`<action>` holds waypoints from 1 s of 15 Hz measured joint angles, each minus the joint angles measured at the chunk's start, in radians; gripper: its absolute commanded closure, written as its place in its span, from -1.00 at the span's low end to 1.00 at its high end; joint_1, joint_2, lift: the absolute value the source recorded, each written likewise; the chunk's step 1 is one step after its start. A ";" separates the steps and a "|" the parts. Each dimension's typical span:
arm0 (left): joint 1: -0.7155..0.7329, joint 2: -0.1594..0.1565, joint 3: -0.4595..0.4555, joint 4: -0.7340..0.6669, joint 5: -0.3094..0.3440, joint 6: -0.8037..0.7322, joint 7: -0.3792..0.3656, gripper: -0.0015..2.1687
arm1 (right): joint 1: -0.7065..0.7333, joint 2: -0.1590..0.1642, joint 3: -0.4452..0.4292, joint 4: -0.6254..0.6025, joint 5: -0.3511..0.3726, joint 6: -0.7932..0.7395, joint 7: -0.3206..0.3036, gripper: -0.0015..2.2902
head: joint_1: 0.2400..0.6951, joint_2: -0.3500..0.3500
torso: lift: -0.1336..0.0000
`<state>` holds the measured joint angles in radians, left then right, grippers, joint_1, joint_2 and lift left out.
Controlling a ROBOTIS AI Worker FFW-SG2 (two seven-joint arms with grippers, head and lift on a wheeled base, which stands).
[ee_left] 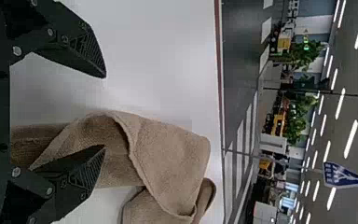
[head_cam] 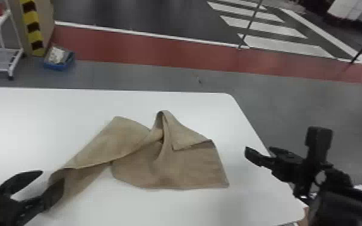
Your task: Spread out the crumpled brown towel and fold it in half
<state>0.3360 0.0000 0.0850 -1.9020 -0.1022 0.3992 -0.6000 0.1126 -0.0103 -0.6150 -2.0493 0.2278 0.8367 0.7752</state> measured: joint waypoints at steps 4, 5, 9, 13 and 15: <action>-0.011 0.000 -0.008 0.007 -0.017 0.039 -0.015 0.44 | -0.001 0.001 -0.008 0.002 -0.016 -0.003 0.001 -0.94 | 1.00 -0.99 | -0.85; -0.007 0.000 -0.008 0.002 -0.017 0.041 -0.012 0.64 | -0.002 0.001 -0.009 0.003 -0.018 -0.003 0.001 -0.94 | 1.00 -0.99 | -0.85; 0.088 0.000 0.004 -0.195 0.002 0.057 -0.029 0.69 | -0.010 0.000 -0.012 0.025 -0.019 -0.013 -0.001 -0.94 | 1.00 -1.00 | -0.85; 0.165 0.000 0.040 -0.451 0.035 0.196 -0.094 0.68 | -0.012 -0.001 -0.002 0.042 -0.011 -0.041 0.006 -0.94 | 1.00 -1.00 | -0.85; 0.169 0.000 0.062 -0.481 0.035 0.207 -0.102 0.68 | -0.005 -0.003 0.020 0.048 0.014 -0.090 0.040 -0.92 | 1.00 -0.98 | -0.85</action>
<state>0.5050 0.0000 0.1465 -2.3829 -0.0675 0.6058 -0.7015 0.1072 -0.0135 -0.5951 -2.0010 0.2414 0.7466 0.8149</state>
